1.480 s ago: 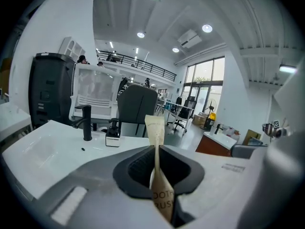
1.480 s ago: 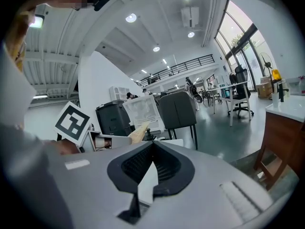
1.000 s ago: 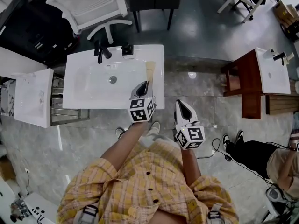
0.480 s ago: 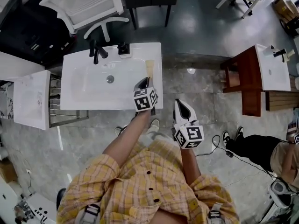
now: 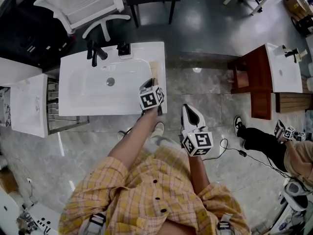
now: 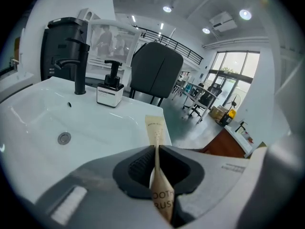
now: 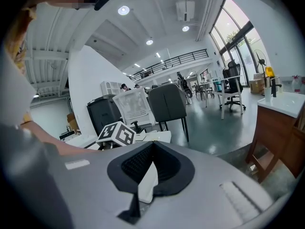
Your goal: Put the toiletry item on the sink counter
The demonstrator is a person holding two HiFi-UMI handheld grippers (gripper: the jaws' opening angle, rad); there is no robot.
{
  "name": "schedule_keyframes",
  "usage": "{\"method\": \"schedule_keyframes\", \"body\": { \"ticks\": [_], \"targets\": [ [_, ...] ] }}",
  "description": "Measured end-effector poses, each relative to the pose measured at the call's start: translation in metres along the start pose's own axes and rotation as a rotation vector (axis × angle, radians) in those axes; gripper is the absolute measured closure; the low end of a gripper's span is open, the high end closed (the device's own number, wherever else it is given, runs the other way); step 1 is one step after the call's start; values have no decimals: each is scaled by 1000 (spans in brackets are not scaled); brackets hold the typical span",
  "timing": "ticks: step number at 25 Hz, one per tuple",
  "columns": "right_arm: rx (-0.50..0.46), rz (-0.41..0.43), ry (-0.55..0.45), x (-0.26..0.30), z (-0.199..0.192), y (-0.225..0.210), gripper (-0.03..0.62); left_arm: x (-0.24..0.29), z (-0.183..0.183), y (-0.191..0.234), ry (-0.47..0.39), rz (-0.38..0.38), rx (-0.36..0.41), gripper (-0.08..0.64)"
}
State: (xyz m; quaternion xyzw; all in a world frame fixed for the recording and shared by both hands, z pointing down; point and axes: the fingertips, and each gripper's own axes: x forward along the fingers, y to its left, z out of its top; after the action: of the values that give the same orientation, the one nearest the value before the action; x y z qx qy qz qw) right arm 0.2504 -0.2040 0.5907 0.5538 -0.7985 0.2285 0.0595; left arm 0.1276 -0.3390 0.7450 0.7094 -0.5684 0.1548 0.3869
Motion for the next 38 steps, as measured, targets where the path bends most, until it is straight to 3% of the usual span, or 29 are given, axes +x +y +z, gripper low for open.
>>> {"method": "schedule_keyframes", "body": {
  "ticks": [8,13,20,38],
  "targets": [
    [8,-4,12,-2,-4,-4,591,12,-8,-3,27,-11,-3,529],
    [25,11,5,0,-1,-2,591,11,-1,-5,6,-32,12,476],
    [17,18,2,4,2,6,591,1,5,-2,-11,-40,34,454],
    [-16,18,-38,7,21,29,592,-55,35,4,-98,-88,54,453]
  ]
}}
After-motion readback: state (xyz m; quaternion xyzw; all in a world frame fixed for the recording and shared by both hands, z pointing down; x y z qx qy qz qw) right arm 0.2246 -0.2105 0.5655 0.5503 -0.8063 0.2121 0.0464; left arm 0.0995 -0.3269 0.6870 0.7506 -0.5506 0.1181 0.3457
